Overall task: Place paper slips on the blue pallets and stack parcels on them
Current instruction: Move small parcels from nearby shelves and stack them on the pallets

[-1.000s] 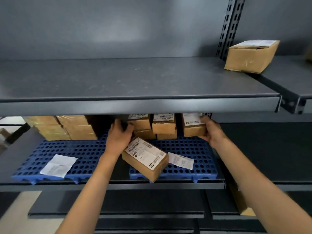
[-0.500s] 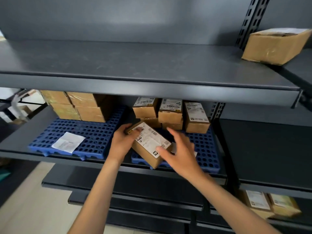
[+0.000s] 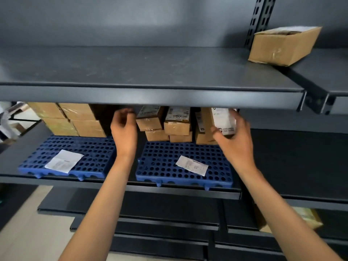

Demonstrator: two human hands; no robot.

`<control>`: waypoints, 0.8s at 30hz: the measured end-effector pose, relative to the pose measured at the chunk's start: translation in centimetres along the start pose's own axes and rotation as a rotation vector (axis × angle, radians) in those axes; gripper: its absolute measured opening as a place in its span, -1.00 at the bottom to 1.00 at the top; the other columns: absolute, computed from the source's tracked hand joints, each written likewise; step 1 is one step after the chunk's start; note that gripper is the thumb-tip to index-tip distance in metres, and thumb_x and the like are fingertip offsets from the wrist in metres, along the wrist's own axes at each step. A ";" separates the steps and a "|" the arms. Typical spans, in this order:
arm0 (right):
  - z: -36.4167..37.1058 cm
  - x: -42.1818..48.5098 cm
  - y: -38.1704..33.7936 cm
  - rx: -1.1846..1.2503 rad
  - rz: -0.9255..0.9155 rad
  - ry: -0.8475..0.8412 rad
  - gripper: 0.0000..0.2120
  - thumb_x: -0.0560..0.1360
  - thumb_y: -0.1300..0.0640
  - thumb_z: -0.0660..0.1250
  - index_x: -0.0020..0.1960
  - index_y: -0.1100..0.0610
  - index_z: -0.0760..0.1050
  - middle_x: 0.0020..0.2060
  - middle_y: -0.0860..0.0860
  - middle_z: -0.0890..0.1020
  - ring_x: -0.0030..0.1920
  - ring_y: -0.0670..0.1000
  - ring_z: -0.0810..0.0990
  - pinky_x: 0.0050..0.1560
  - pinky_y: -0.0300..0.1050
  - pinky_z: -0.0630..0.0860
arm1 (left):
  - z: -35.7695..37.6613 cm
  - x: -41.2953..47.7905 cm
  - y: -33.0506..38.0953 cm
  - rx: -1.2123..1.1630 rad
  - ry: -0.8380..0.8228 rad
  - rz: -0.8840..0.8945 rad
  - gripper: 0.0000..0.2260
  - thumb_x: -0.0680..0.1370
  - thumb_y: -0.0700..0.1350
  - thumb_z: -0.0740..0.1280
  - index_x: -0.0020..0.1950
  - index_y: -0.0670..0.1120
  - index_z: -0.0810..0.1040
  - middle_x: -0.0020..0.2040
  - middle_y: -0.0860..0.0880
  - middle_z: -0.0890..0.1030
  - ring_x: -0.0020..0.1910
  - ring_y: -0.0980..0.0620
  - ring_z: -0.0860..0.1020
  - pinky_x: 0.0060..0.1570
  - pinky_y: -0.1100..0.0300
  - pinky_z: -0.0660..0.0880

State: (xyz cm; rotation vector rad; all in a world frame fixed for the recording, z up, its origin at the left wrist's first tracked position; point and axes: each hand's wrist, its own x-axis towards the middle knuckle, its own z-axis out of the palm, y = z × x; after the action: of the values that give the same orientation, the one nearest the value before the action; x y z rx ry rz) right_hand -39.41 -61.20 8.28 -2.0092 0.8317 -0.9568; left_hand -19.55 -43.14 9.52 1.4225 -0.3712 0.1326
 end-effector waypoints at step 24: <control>5.2 8.3 3.2 0.503 0.536 -0.290 -0.51 0.48 -0.28 0.28 0.32 -0.06 0.46 0.18 0.05 0.64 0.17 0.09 0.61 0.26 0.20 0.49 | 3.3 8.0 -7.3 -0.053 -0.654 -0.548 -0.55 0.53 0.28 0.23 0.24 0.01 0.59 0.11 -0.05 0.69 0.15 -0.05 0.61 0.27 -0.09 0.46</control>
State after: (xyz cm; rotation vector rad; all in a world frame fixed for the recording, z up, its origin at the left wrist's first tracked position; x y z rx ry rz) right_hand -31.58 -67.54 6.17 -1.3478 0.8088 -0.4846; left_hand -10.42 -48.49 5.60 1.4417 -0.4943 -0.7977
